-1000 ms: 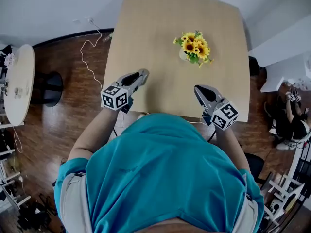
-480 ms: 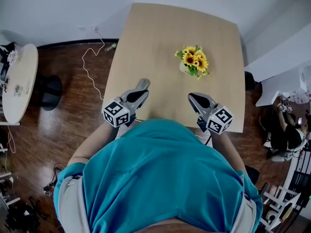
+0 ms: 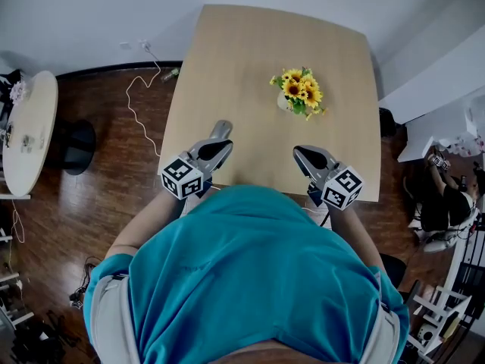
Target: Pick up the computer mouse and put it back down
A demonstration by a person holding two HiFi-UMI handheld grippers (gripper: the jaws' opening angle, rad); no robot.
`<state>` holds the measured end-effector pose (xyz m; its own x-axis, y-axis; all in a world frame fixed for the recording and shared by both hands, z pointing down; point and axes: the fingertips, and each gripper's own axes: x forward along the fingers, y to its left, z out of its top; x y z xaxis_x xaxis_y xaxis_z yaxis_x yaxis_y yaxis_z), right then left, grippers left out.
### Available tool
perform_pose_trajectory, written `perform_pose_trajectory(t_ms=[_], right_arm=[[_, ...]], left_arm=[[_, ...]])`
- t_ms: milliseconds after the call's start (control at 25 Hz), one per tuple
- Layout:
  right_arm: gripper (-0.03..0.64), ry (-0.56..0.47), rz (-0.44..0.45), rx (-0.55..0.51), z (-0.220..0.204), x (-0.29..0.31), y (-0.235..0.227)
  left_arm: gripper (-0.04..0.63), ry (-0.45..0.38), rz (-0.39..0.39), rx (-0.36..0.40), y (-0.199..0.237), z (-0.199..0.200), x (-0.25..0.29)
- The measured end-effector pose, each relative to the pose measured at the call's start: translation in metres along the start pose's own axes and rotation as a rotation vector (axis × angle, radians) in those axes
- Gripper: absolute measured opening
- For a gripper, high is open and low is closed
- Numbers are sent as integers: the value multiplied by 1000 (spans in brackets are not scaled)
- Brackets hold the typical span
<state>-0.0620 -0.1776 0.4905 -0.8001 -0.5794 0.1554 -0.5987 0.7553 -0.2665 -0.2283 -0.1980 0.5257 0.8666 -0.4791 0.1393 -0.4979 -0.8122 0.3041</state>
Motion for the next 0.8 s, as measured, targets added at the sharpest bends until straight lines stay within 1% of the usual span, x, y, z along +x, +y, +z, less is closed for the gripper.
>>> perform_pose_trajectory(t_ms=[160,560,680,800], right_arm=[[2,-29,-2,12,4,-3,4],[2,-24,-17,12,-3,-15,6],[2,-25,-13,10,-3,-20,5],[2,-25,-10,6,-4,-26,6]], left_arm=[[5,0,-4,-5,-3,-1,-2],[5,-2,-3,-6,-13,-2,-4],[5,1,7,4,-14,-2,-3],[5,-10,18,-2,-15,0,-4]])
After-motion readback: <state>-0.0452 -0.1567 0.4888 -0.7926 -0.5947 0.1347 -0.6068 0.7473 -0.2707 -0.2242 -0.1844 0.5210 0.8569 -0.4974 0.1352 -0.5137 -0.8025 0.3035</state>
